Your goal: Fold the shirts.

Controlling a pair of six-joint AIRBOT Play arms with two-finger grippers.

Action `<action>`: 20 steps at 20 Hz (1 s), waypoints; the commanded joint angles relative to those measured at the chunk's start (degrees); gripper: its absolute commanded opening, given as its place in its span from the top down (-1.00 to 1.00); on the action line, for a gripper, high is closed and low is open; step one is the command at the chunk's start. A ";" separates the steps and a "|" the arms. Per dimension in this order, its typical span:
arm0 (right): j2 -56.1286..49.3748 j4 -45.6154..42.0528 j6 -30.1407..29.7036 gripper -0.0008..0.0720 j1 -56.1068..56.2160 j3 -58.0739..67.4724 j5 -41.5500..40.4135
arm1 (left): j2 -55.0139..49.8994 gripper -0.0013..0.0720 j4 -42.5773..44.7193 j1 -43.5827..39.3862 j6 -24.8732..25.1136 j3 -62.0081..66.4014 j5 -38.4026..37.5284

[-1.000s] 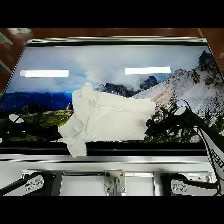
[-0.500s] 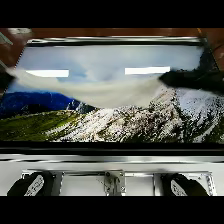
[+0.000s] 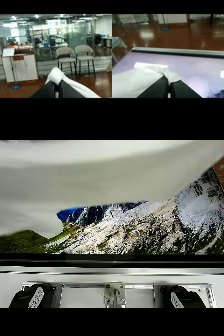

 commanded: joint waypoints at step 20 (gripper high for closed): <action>-37.07 -5.31 8.59 0.79 0.04 -25.83 -22.21 | -33.48 0.83 -7.67 -7.82 5.38 -39.23 11.67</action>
